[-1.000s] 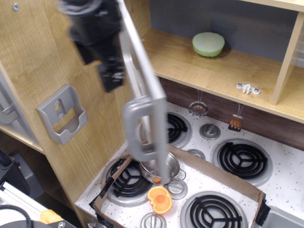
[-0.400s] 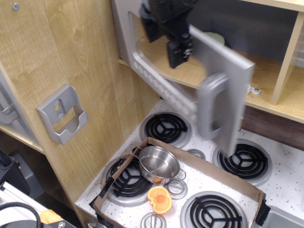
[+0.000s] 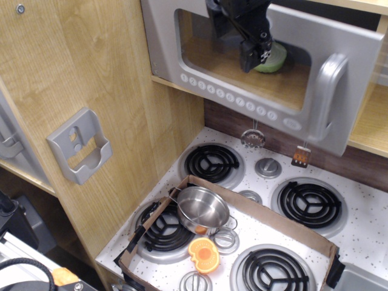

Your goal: Close microwave

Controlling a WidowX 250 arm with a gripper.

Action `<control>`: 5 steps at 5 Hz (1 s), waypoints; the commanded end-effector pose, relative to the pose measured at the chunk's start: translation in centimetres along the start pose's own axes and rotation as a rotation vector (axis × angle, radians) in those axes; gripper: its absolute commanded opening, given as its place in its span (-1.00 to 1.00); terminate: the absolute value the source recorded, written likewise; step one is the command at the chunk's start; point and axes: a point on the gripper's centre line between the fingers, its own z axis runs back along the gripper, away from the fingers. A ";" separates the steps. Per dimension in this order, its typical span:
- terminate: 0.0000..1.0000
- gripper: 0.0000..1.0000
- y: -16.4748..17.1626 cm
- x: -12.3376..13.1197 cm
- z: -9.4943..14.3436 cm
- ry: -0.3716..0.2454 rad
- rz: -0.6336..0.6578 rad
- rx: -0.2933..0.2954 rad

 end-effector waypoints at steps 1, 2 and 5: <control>-1.00 1.00 1.5 4.1 1.8 -0.108 -0.051 0.075; -1.00 1.00 1.6 4.5 1.7 -0.122 -0.051 0.090; -1.00 1.00 1.1 4.0 1.7 -0.114 -0.005 0.076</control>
